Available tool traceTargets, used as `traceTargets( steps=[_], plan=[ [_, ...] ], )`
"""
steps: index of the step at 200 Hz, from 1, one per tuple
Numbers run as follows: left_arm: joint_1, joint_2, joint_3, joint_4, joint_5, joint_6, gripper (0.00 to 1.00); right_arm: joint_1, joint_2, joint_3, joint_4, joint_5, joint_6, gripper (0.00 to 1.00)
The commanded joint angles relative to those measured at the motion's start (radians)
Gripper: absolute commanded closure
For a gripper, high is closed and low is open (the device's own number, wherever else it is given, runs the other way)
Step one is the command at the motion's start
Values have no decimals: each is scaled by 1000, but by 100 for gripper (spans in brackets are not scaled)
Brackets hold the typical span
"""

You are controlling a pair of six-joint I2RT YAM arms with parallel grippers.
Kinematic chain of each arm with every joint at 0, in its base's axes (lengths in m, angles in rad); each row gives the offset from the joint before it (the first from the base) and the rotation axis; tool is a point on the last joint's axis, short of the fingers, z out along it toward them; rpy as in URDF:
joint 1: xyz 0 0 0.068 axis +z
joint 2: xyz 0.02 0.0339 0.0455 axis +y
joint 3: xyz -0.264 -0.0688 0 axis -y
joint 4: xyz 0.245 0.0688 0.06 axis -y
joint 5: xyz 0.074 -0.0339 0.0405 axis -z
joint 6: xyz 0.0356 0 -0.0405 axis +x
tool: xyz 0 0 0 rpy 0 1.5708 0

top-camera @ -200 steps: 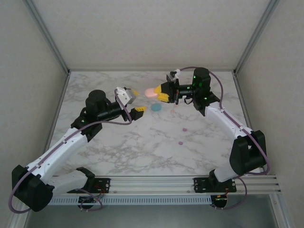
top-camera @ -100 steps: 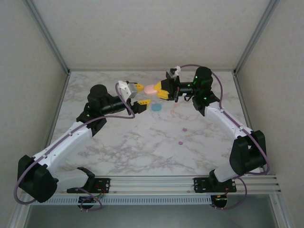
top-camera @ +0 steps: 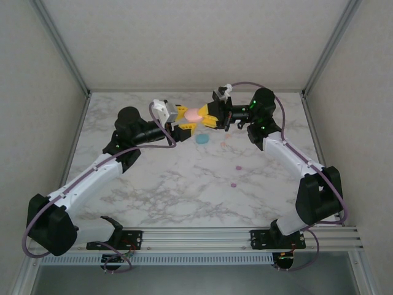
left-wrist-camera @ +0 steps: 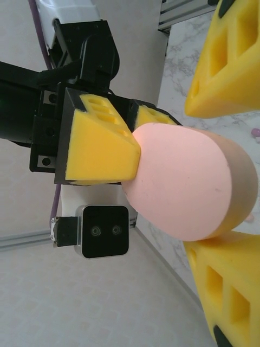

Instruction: Insert the wireless bluetooth earbuds into the charging case

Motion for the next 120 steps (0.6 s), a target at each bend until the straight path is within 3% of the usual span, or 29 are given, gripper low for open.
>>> traceTargets(
  steps=[1,36,57,75,96,104,120],
  plan=[
    [-4,5,36,46,41,-24,48,9,18,-11,80,2,33,77],
    [-5,8,47,24,40,-17,55,14,25,-13,92,6,43,77],
    [-5,9,59,-4,40,-2,65,15,17,-17,41,14,-6,72],
    [-5,8,85,-92,44,48,71,16,-19,4,-235,35,-223,68],
    [-5,2,124,-239,54,136,74,15,-58,94,-666,83,-547,51],
    [-5,-1,141,-307,52,178,77,15,-64,141,-836,104,-661,49],
    [-5,-5,161,-391,47,227,78,15,-68,193,-962,110,-753,49]
  ],
)
